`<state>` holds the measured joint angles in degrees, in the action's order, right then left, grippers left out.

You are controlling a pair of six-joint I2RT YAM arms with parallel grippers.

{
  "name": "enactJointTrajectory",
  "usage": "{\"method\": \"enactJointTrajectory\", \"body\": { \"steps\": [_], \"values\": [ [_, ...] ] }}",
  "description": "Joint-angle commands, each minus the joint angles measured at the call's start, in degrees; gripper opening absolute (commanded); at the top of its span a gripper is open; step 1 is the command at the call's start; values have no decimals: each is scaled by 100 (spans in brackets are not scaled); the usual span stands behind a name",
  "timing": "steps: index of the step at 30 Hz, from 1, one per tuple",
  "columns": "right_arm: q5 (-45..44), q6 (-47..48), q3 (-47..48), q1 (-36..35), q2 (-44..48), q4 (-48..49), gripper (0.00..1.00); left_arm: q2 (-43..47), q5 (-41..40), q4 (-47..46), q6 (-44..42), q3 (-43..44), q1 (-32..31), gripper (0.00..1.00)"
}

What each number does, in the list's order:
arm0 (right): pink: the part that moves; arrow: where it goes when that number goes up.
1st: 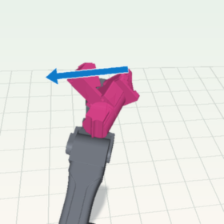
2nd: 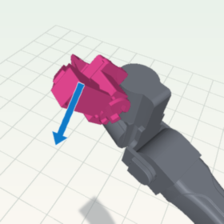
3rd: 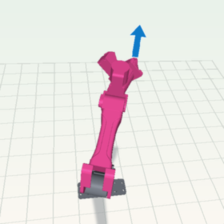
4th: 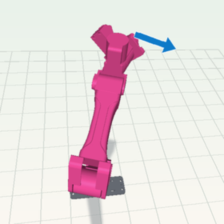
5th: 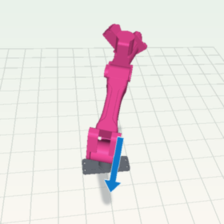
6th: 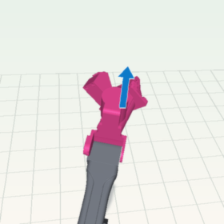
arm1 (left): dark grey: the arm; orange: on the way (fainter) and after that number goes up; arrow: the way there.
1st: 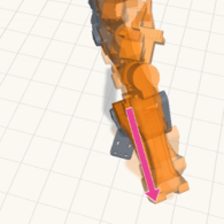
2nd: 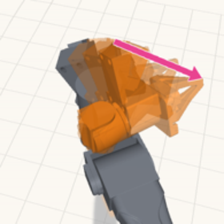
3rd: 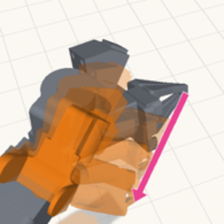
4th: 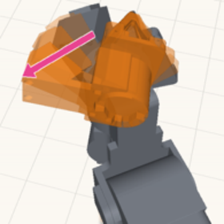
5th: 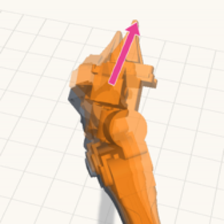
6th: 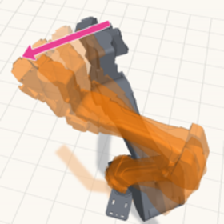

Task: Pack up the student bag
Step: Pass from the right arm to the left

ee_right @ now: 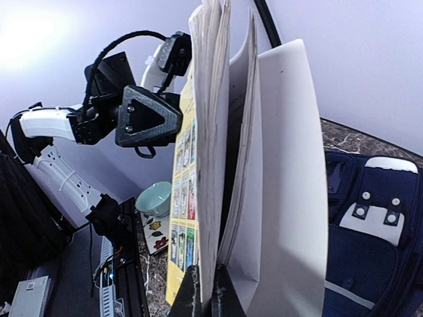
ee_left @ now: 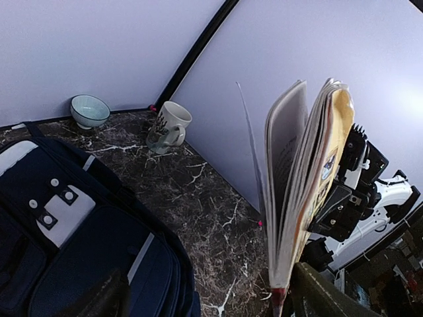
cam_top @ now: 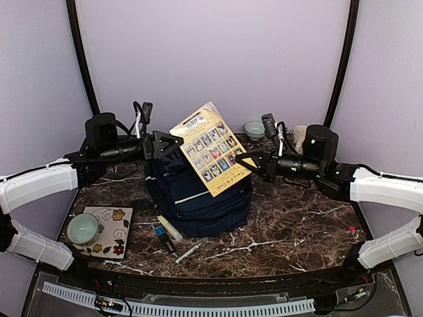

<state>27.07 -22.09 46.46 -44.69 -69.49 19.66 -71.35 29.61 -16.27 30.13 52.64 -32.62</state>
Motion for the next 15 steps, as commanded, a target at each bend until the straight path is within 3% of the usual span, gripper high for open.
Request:
{"method": "enactJointTrajectory", "body": {
  "steps": [1,9,15],
  "values": [
    [255,294,-4,-234,82,663,0,144,532,-724,394,-364,28,85],
    [421,649,165,-606,-60,764,0,-153,1416,-1806,963,-636,28,75],
    [357,587,322,-638,-343,714,0,-119,1835,-2751,1246,-912,29,53]
  ]
}}
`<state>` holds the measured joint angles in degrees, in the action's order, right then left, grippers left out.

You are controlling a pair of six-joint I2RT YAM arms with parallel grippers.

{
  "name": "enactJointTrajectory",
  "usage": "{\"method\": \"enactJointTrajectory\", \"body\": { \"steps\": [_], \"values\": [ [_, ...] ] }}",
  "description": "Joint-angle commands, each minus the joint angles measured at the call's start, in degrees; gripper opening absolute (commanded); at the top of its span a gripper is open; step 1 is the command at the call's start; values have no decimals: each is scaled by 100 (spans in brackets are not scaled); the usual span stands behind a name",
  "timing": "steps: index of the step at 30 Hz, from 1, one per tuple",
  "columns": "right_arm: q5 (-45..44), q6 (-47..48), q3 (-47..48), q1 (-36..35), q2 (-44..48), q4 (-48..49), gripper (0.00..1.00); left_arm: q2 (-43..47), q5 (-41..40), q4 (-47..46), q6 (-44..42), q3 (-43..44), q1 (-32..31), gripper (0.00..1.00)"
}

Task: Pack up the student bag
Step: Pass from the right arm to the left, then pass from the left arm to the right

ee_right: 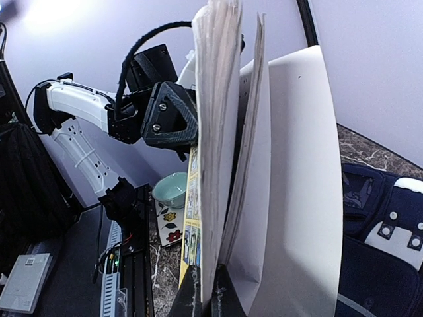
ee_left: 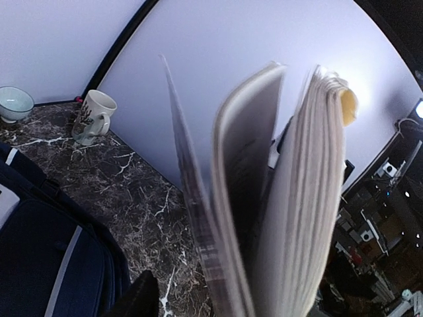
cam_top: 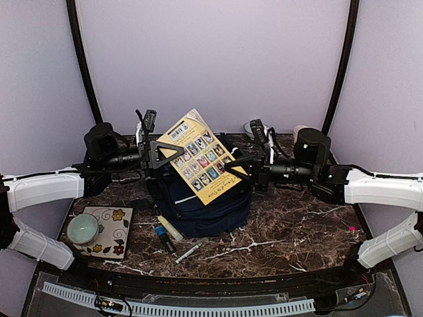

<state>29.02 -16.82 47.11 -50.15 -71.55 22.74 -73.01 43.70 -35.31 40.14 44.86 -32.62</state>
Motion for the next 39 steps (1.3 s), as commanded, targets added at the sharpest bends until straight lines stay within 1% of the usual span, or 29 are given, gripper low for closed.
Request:
{"method": "enactJointTrajectory", "body": {
  "steps": [1,2,4,6,7,9,10,12,13,14,15,17,18,19,20,26,32,34,39],
  "values": [
    [138,22,275,-91,-176,394,0,76,438,-860,221,-146,28,46],
    [117,-32,282,-91,-212,390,0,107,439,-883,194,-168,32,41],
    [78,-89,254,-91,-255,410,0,176,396,-934,148,-231,33,27],
    [23,-130,215,-91,-294,469,0,244,301,-893,78,-273,28,5],
    [-26,-152,197,-91,-327,482,0,262,257,-856,41,-282,28,0],
    [-211,-174,178,-91,-387,466,0,278,164,-825,-15,-321,25,0],
    [-406,-185,180,-91,-415,394,8,274,120,-808,-50,-337,20,0],
    [-1013,-199,216,-83,-474,133,51,254,8,-760,-131,-331,26,0],
    [-1524,-200,251,-78,-504,-33,63,245,-67,-720,-172,-327,25,0],
    [-1879,-212,277,-70,-527,-168,72,232,-176,-703,-215,-321,21,0],
    [-2149,-236,290,-51,-544,-271,79,224,-308,-696,-258,-320,26,0],
    [-2465,-304,252,13,-524,-330,90,202,-458,-690,-352,-311,19,0],
    [-2509,-350,213,52,-500,-313,97,193,-531,-700,-393,-307,19,0],
    [-2496,-389,168,91,-474,-283,100,177,-597,-697,-435,-303,19,0],
    [-2466,-437,124,135,-449,-246,100,162,-660,-704,-492,-288,22,0],
    [-2124,-692,-155,327,-392,-37,100,-58,-796,-808,-618,-108,21,0],
    [-1931,-946,-659,542,-360,354,100,-240,-879,-842,-658,287,20,0],
    [-1709,-1099,-868,647,-345,589,100,-284,-931,-885,-670,376,20,0],
    [-826,-1513,-1318,726,-317,1545,100,-442,-936,-921,-639,638,26,0]
  ]
}}
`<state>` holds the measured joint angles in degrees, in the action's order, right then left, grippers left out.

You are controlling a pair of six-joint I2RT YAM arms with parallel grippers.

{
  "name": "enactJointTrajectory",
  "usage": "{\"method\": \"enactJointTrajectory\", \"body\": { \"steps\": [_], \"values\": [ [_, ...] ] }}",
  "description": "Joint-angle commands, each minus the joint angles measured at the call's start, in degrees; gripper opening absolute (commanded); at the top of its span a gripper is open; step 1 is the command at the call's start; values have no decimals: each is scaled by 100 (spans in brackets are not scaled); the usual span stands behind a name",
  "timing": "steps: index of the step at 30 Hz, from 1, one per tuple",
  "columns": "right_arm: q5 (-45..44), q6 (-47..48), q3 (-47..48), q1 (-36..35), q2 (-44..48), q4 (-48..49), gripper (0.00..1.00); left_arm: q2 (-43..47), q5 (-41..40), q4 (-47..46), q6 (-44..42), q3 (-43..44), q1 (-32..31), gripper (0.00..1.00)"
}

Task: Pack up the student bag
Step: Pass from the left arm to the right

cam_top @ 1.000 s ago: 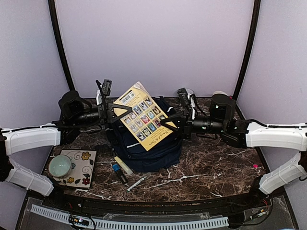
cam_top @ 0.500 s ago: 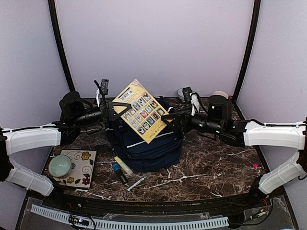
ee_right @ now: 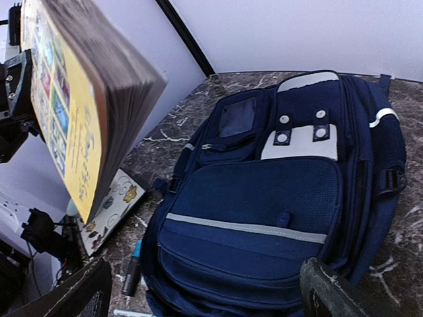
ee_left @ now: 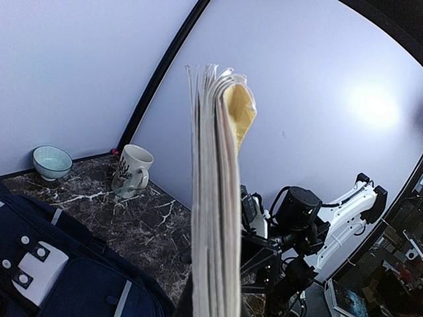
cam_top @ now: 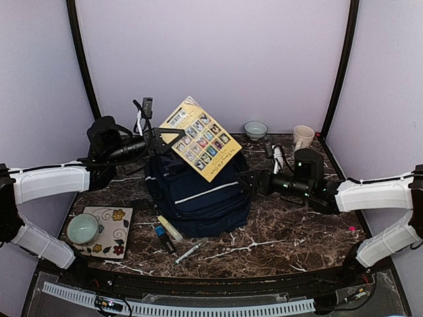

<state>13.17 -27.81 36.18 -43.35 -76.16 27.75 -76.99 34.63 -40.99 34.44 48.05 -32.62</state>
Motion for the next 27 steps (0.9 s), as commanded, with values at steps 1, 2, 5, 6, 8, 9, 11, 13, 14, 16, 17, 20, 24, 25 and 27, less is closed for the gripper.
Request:
{"method": "enactJointTrajectory", "body": {
  "steps": [1,2,5,6,8,9,11,13,14,16,17,20,24,25,27],
  "values": [
    [942,-503,-281,46,114,1218,100,-70,1,-386,-30,356,21,0],
    [1141,-604,-335,53,71,1426,100,-83,33,-427,-2,388,23,0],
    [1613,-1000,-478,52,-97,2145,100,-103,125,-583,129,411,26,0],
    [1783,-1100,-513,47,-168,2411,99,-116,161,-638,181,410,20,0],
    [2101,-1245,-535,50,-358,2877,97,-160,285,-745,314,415,19,0],
    [2199,-1297,-507,47,-456,3035,97,-170,350,-818,391,409,23,0],
    [2298,-1410,-402,46,-658,3234,95,-207,479,-981,597,381,21,0],
    [2328,-1489,-248,51,-874,3478,93,-240,559,-1083,715,379,19,0],
    [2342,-1512,-159,47,-967,3549,91,-258,600,-1119,756,387,26,0],
    [2366,-1552,52,46,-1168,3693,88,-289,665,-1166,822,390,19,0],
    [2363,-1564,165,51,-1254,3730,87,-298,695,-1190,870,383,19,0],
    [2348,-1611,471,63,-1455,3825,83,-299,738,-1355,1002,333,20,0],
    [2288,-1641,749,77,-1630,3940,69,-310,738,-1457,1101,306,23,0],
    [2255,-1634,797,85,-1638,3944,65,-322,896,-1486,1127,305,24,0],
    [2201,-1635,869,121,-1629,3993,54,-357,973,-1593,1207,293,19,0]
  ]
}}
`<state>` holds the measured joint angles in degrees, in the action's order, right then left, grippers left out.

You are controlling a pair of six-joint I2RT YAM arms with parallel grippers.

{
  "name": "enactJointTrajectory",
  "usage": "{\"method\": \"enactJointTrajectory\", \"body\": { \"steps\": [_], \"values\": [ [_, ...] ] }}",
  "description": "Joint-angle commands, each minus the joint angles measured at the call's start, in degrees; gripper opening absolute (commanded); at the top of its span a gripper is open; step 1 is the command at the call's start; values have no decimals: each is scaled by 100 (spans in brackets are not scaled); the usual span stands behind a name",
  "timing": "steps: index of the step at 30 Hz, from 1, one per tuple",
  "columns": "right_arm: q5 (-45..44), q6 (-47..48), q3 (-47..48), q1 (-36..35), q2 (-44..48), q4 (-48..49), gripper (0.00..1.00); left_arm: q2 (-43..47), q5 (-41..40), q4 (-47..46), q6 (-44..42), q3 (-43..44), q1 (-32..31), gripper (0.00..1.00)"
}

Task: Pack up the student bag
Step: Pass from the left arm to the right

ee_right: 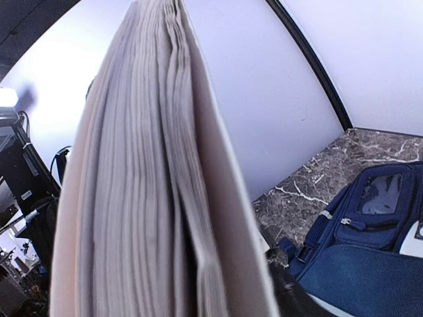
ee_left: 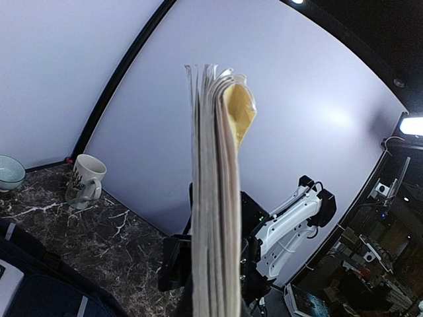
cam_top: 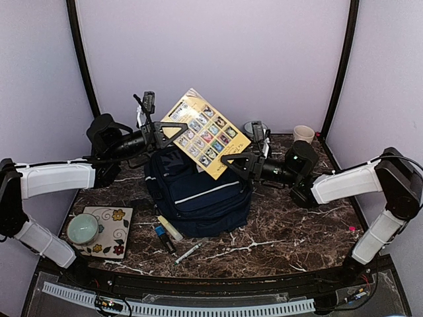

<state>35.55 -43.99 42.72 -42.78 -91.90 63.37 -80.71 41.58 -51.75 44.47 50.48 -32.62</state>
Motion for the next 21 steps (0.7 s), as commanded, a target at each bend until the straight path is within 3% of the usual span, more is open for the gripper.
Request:
{"method": "enactJointTrajectory", "body": {
  "steps": [1,11,15,21],
  "values": [
    [-53,-24,222,93,-48,466,49,4,305,-569,257,43,19,0],
    [248,-242,152,359,212,881,10,-64,348,-657,409,67,10,0],
    [442,-231,158,359,197,875,1,-217,331,-597,384,160,2,0],
    [305,131,-2,359,502,224,0,-386,145,83,-79,358,4,0]
  ]
}}
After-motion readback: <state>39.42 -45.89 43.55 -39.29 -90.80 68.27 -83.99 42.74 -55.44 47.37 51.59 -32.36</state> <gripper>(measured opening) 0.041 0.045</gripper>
